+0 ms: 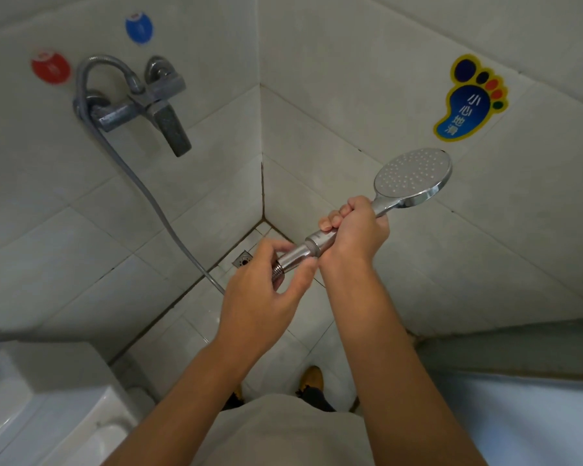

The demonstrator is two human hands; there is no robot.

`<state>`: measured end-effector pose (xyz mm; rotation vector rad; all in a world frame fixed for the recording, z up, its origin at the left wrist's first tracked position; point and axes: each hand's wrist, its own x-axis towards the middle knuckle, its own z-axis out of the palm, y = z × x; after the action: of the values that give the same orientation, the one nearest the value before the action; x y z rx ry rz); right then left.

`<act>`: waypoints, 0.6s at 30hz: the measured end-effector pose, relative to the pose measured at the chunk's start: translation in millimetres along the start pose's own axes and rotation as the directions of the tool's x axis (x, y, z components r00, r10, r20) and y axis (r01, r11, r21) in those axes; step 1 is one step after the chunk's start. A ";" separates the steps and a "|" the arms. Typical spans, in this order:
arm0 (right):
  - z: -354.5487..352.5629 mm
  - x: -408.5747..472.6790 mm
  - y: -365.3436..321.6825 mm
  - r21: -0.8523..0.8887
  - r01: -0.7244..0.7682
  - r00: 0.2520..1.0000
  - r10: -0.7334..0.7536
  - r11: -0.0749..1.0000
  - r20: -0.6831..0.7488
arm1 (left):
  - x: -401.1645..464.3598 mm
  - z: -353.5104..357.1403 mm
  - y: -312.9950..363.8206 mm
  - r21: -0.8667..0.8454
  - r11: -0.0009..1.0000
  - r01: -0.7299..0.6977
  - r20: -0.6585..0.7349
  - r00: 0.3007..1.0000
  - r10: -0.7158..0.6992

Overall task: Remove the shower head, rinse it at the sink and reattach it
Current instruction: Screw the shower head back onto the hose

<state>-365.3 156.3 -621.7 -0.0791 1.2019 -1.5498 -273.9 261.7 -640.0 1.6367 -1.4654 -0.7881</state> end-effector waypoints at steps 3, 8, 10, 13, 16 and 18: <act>2.0 0.5 0.6 0.003 -0.006 1.000 0.006 1.000 0.004 | 1.6 -0.2 -0.1 -0.007 1.000 -0.020 0.002 1.000 0.020; 1.6 0.3 0.6 -0.003 -0.012 1.000 0.012 1.000 0.003 | 3.3 -2.3 -1.9 0.037 0.998 -0.046 -0.030 0.998 0.047; 1.3 0.2 0.3 -0.007 -0.016 1.000 0.016 1.000 0.001 | 3.1 -2.5 -1.5 0.039 0.997 -0.068 -0.036 0.997 0.069; 1.2 0.1 0.7 -0.011 -0.016 1.000 0.016 1.000 0.000 | 3.4 -1.5 -2.9 0.025 0.998 -0.066 -0.026 0.997 0.067; 2.2 0.6 1.1 -0.008 -0.008 1.000 0.008 1.000 0.006 | 2.0 -0.7 -1.7 0.003 0.999 -0.035 -0.015 0.999 0.035; 2.6 0.8 1.0 -0.005 -0.011 1.000 0.011 1.000 0.005 | 1.4 0.6 -1.3 -0.026 0.999 -0.019 -0.001 1.000 0.019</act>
<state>-363.4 154.1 -621.6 -0.0795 1.2010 -1.5361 -273.5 260.3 -641.4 1.6014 -1.4620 -0.7928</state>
